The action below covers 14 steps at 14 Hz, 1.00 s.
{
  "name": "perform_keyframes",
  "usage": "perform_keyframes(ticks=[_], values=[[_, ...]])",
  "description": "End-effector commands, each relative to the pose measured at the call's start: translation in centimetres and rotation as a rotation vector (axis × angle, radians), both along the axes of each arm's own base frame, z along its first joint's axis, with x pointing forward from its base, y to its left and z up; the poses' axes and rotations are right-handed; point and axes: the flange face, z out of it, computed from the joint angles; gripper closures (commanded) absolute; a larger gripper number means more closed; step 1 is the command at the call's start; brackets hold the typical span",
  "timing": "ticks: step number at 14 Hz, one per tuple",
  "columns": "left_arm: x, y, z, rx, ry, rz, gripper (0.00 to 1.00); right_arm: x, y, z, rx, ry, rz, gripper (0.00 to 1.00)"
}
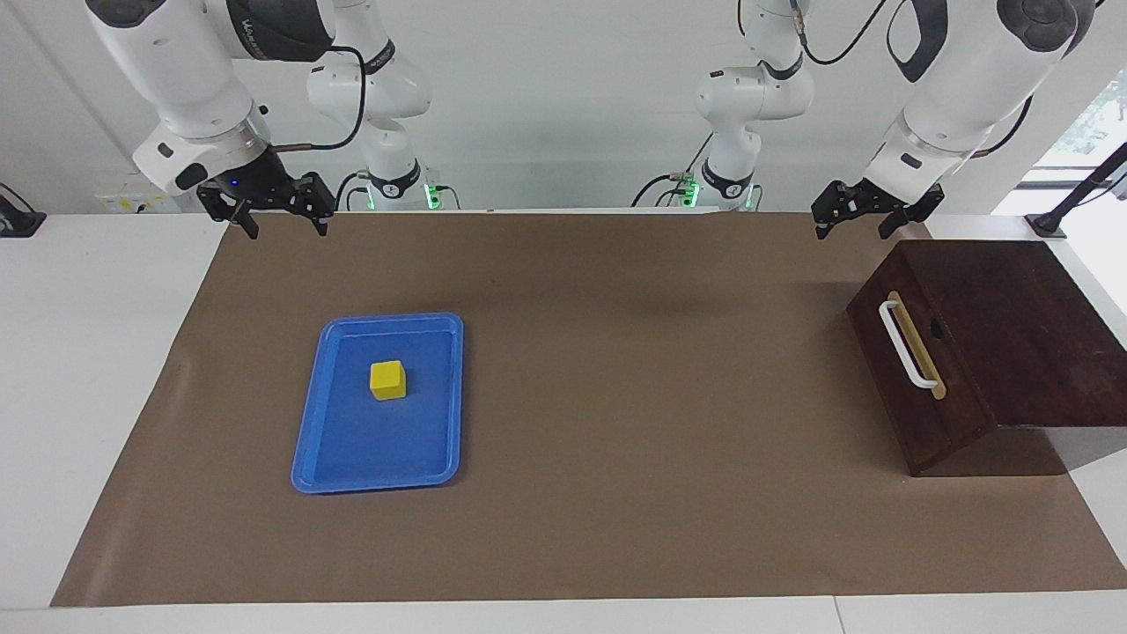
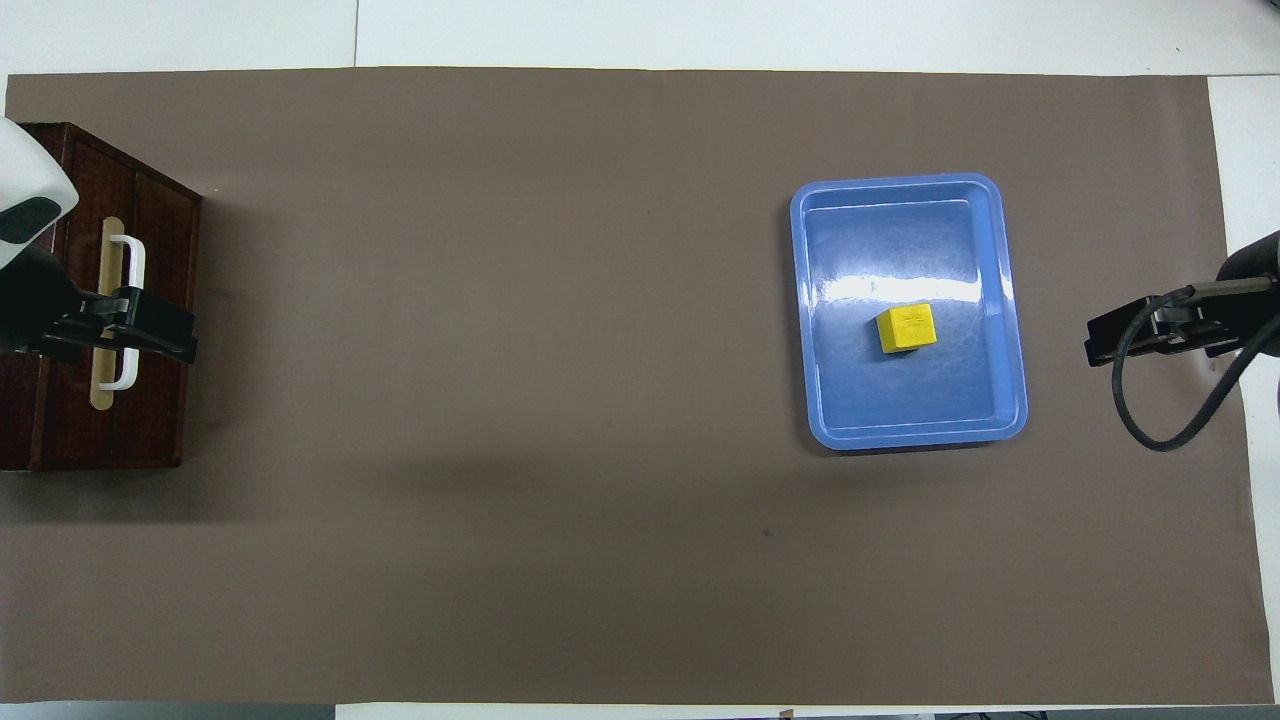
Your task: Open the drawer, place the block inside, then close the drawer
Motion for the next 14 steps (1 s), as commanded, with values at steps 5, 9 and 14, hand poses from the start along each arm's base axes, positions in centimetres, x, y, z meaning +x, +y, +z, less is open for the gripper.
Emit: perform_keyframes(ticks=[5,9,14], values=[[-0.4,0.1,0.1,-0.011,-0.010,0.012,0.00,-0.1,-0.7,0.5,-0.022,-0.024,0.027,0.00],[-0.4,0.1,0.1,-0.011,-0.008,0.012,0.00,0.1,-0.7,0.3,-0.022,-0.034,0.018,0.00],[-0.4,0.1,0.1,-0.011,-0.008,0.012,0.00,-0.6,-2.4,-2.0,0.037,-0.032,-0.158,0.00]])
